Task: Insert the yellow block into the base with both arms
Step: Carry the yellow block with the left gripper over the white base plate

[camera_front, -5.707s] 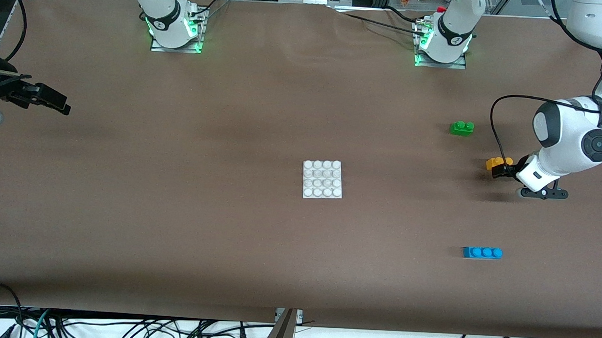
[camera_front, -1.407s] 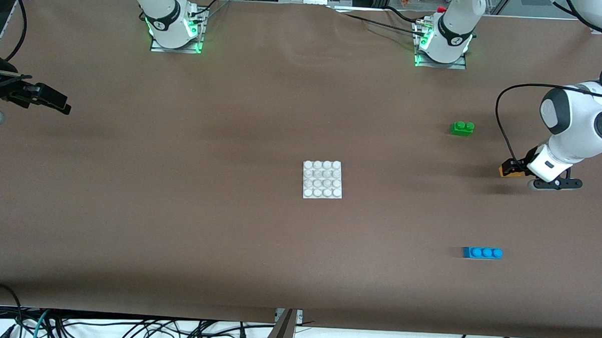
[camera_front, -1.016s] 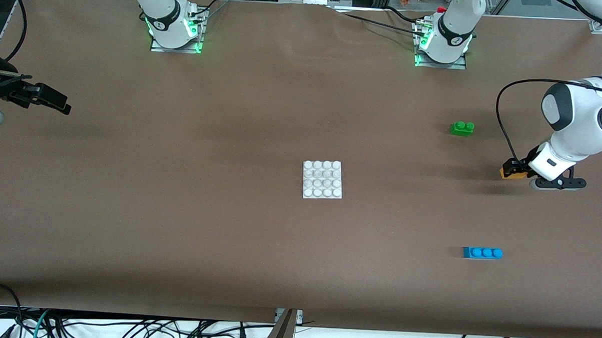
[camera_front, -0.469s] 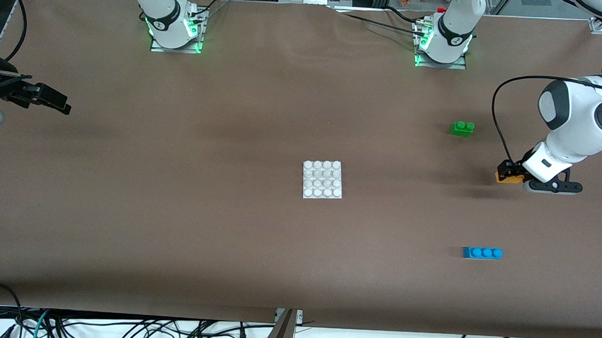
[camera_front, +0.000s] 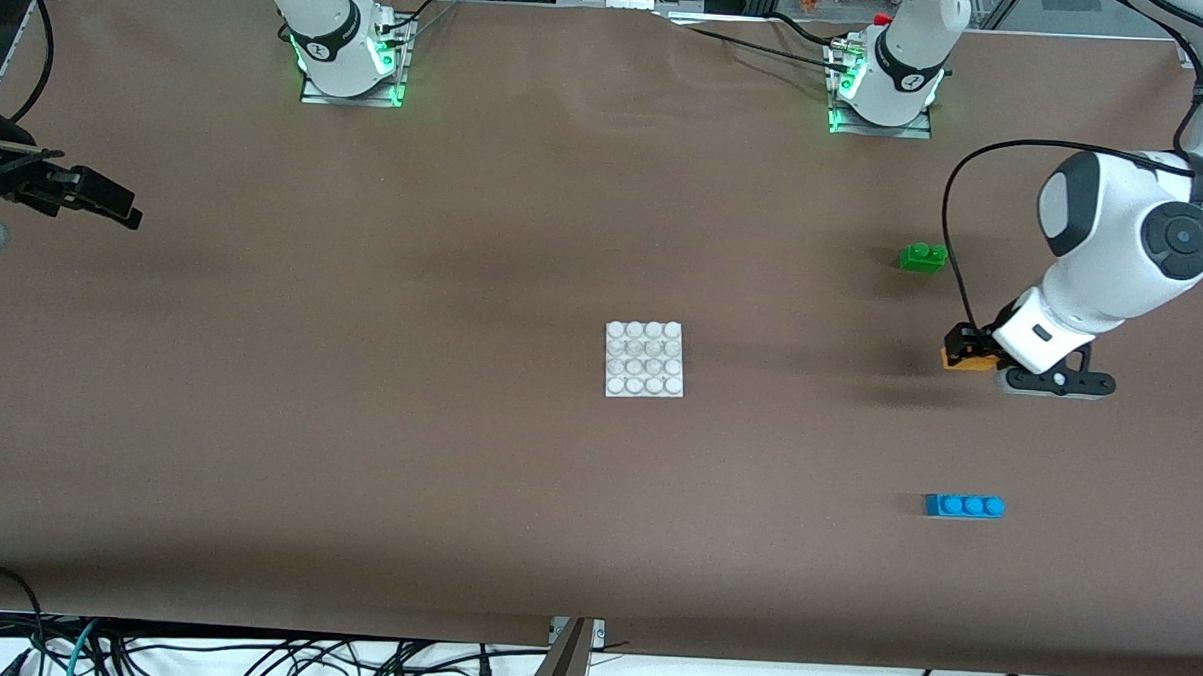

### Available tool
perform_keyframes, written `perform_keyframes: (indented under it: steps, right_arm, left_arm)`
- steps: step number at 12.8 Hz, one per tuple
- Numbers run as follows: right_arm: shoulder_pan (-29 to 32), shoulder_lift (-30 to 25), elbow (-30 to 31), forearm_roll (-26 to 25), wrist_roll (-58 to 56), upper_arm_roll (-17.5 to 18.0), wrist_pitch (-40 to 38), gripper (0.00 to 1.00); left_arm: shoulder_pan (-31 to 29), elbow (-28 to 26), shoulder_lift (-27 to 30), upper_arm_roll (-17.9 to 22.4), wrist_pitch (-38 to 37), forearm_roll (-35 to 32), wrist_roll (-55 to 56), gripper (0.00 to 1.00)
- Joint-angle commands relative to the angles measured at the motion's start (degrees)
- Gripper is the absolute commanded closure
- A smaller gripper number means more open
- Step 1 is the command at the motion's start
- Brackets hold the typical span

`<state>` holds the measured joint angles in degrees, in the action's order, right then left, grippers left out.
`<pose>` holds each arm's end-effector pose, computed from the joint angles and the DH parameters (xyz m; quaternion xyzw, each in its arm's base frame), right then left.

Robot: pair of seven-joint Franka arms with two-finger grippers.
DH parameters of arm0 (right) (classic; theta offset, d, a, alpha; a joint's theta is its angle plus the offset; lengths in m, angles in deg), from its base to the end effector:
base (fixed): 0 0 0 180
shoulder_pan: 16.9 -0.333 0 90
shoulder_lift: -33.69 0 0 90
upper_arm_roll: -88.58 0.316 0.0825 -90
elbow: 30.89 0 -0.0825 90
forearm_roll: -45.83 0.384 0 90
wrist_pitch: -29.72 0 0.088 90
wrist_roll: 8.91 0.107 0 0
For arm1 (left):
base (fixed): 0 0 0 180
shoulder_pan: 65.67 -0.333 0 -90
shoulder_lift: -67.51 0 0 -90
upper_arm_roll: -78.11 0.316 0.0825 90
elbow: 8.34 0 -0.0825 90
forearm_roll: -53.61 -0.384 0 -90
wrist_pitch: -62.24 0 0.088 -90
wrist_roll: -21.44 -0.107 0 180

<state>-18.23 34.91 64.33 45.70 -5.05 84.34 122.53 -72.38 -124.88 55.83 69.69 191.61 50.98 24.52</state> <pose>0.5604 -0.0283 0.5738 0.9978 -0.0589 -0.0316 0.0022 0.5874 -0.0141 0.3490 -0.9999 0.0007 -0.0114 0.0026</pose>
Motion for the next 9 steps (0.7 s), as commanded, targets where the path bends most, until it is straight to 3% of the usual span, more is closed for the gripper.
perform_keyframes:
  steps: [1, 3, 6, 9]
  right_arm:
    - [-0.1, -0.2, -0.2, 0.0, 0.4, -0.1, -0.7, 0.00]
    - [-0.1, -0.1, -0.2, 0.0, 0.4, -0.1, -0.7, 0.00]
    - [-0.1, -0.1, -0.2, 0.0, 0.4, -0.1, -0.7, 0.00]
    - [-0.1, -0.1, -0.2, 0.0, 0.4, -0.1, -0.7, 0.00]
  left_arm:
    - [2.8, 0.8, -0.1, -0.5, -1.3, 3.0, 3.9, 1.00]
    - [5.4, 1.7, -0.5, -1.2, -2.5, 3.1, 7.7, 1.00]
    - [10.3, 8.6, -4.2, -1.3, -9.3, 3.1, 12.0, 1.00]
    - [14.7, 12.0, -8.0, -1.2, -9.5, 7.0, 14.7, 1.00]
